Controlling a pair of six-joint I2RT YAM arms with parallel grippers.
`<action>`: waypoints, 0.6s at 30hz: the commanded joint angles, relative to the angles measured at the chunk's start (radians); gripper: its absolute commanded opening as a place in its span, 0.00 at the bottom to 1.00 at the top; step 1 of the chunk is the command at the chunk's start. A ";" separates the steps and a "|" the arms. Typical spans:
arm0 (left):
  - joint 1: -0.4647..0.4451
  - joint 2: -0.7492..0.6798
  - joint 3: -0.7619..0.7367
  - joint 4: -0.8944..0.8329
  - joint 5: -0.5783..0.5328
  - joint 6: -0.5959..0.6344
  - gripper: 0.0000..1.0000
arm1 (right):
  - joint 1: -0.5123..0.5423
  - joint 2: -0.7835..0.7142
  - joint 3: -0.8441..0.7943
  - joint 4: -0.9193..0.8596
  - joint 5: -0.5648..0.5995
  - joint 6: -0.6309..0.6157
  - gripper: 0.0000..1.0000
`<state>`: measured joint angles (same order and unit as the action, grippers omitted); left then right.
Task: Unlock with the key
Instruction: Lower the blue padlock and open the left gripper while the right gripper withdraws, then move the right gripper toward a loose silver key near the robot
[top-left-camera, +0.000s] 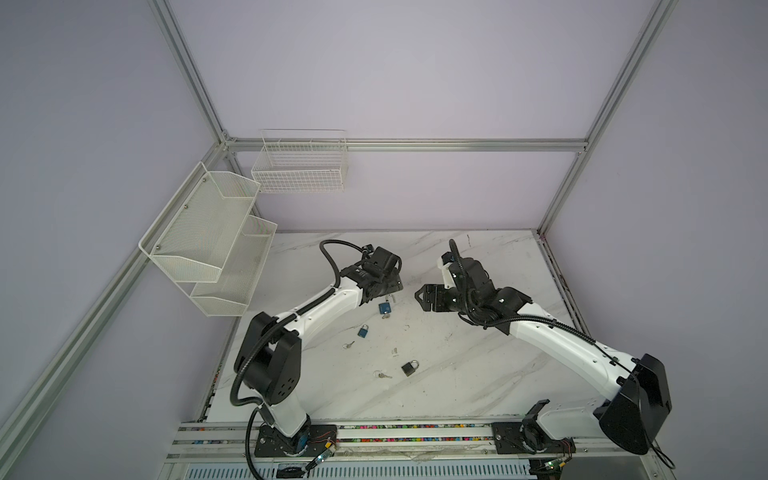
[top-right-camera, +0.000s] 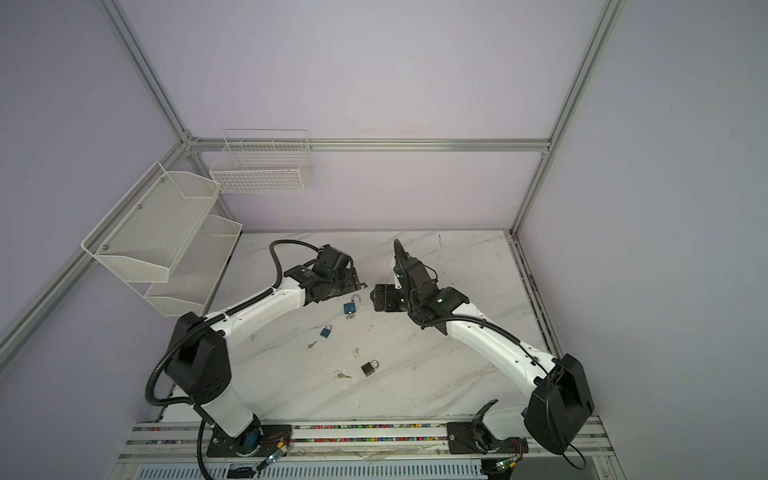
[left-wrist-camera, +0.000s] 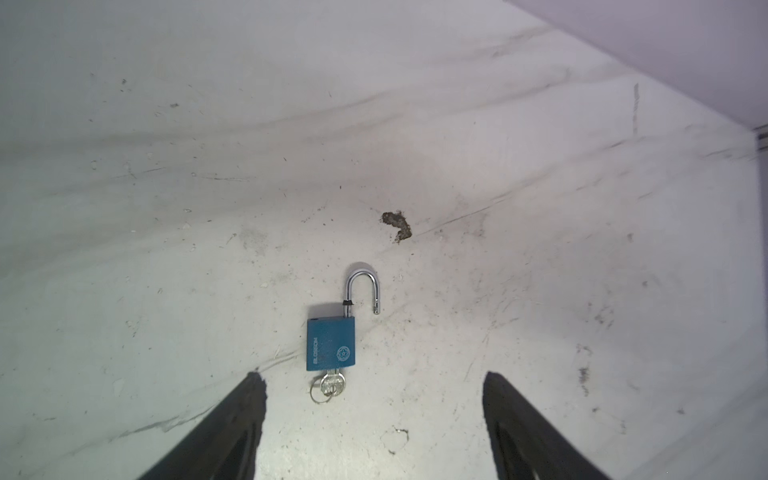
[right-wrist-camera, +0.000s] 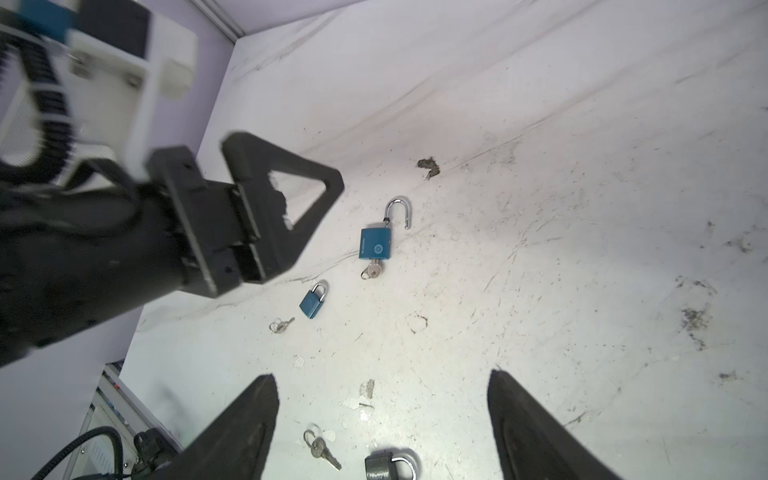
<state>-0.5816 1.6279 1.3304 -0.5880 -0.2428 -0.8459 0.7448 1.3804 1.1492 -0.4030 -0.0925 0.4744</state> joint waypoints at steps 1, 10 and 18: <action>0.019 -0.140 -0.125 0.017 0.001 0.003 0.92 | 0.078 0.041 0.021 -0.082 0.066 0.019 0.82; 0.073 -0.522 -0.344 -0.019 0.025 0.086 1.00 | 0.329 0.151 0.035 -0.135 0.218 0.220 0.81; 0.121 -0.712 -0.403 -0.118 0.060 0.135 1.00 | 0.505 0.308 0.074 -0.125 0.329 0.428 0.81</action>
<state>-0.4713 0.9516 0.9672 -0.6712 -0.2096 -0.7570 1.2102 1.6413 1.1870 -0.5083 0.1520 0.7792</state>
